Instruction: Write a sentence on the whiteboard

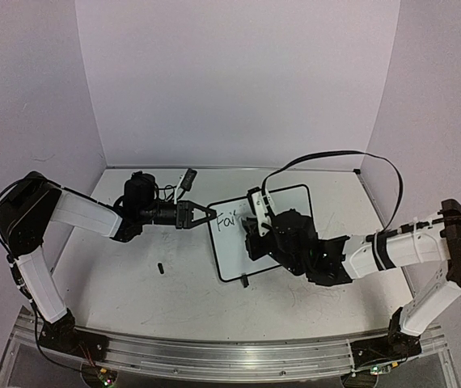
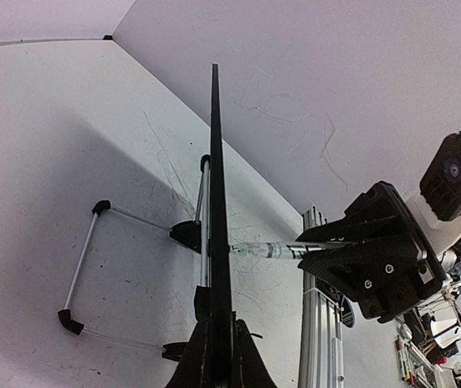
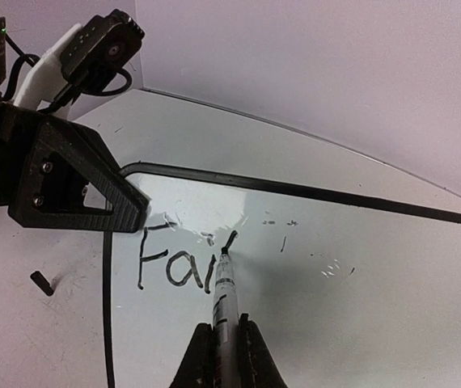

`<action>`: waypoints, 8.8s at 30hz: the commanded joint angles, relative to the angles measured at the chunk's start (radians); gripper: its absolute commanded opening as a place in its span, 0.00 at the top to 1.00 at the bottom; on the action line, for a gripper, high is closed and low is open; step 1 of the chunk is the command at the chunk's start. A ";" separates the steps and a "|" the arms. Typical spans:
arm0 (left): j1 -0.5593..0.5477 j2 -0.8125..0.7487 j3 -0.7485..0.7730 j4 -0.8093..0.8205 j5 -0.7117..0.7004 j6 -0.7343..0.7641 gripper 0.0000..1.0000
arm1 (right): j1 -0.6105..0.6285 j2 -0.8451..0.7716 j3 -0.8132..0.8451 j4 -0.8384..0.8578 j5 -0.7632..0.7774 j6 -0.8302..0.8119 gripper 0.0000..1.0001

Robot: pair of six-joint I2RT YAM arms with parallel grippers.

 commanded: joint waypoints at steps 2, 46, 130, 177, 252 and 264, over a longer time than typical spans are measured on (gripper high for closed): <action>-0.026 -0.019 0.022 -0.032 0.062 -0.022 1.00 | 0.009 -0.021 -0.017 -0.029 0.009 0.025 1.00; -0.029 -0.016 0.024 -0.032 0.065 -0.023 1.00 | 0.014 -0.015 0.044 0.021 0.009 -0.015 1.00; -0.033 -0.022 0.025 -0.032 0.069 -0.020 1.00 | -0.025 -0.046 -0.014 -0.027 -0.001 0.018 1.00; -0.039 -0.016 0.025 -0.034 0.070 -0.022 1.00 | 0.003 -0.025 0.000 0.009 0.055 0.027 1.00; -0.040 -0.003 0.035 -0.036 0.076 -0.011 1.00 | -0.008 -0.337 -0.092 -0.074 0.072 -0.019 1.00; -0.044 -0.015 0.020 -0.038 0.041 -0.007 1.00 | -0.096 -0.344 -0.186 0.142 -0.113 -0.099 1.00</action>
